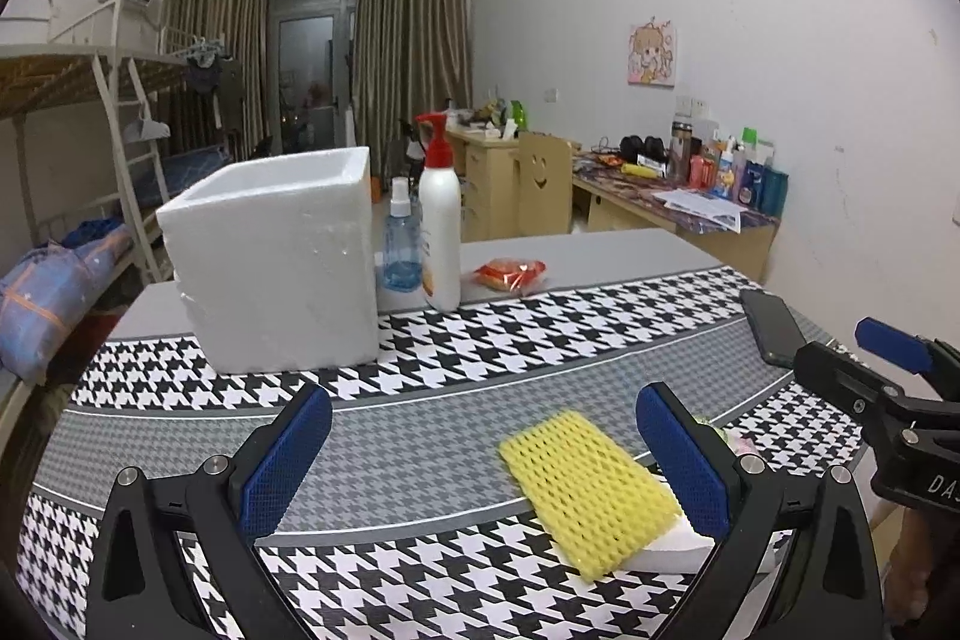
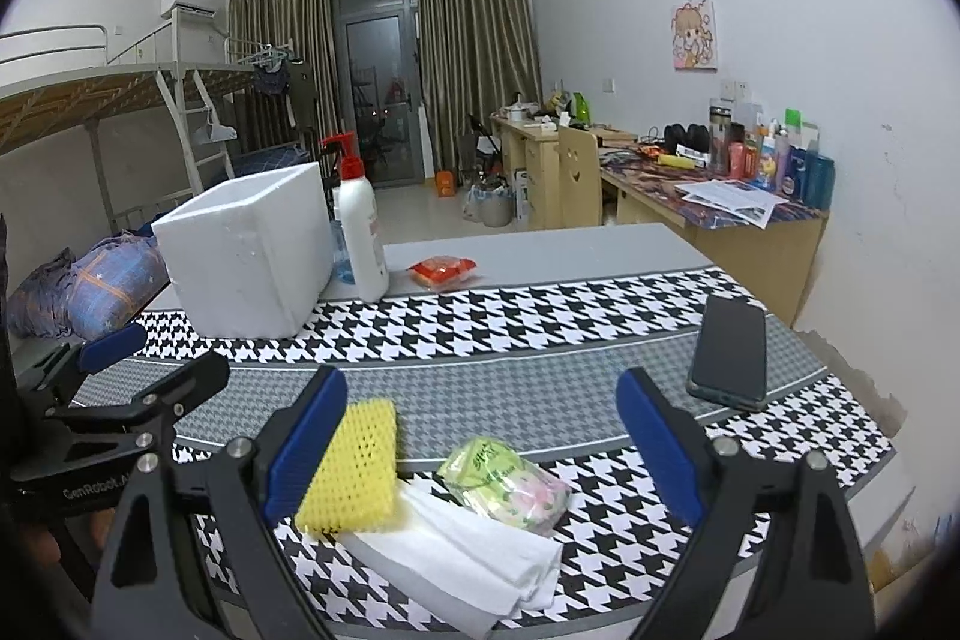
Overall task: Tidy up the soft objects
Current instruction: 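Withdraw both grippers from the box and move back toward the yellow sponge, then grasp the yellow mesh sleeve with the left gripper while the right approaches the green bag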
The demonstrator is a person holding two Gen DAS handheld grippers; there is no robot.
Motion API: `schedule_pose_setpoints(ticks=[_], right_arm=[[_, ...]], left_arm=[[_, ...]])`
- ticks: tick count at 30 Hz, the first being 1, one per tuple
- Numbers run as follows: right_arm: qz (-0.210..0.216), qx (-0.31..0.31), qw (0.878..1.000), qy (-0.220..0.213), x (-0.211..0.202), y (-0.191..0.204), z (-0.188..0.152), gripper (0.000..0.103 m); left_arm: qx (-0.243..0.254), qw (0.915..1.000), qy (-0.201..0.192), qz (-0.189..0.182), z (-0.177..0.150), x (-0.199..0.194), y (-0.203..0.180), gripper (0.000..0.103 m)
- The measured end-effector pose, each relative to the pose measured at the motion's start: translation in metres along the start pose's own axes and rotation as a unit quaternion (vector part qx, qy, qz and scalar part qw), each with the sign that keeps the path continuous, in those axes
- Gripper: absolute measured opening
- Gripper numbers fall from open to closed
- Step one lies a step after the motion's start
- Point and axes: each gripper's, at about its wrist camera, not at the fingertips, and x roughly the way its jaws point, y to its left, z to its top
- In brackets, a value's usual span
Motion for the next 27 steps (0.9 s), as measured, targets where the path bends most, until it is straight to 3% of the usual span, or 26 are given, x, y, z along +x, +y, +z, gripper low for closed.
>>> schedule_pose_setpoints(ticks=[14,27], right_arm=[[-0.010,0.008,1.000,0.016,0.011,-0.017,-0.006,0.094],[-0.014,0.006,0.999,0.045,0.028,-0.025,-0.014,0.094]], left_arm=[[0.011,0.9995,0.030,-0.009,-0.011,0.018,-0.010,0.102],[0.006,0.9964,0.081,-0.022,-0.024,0.045,-0.018,0.102]])
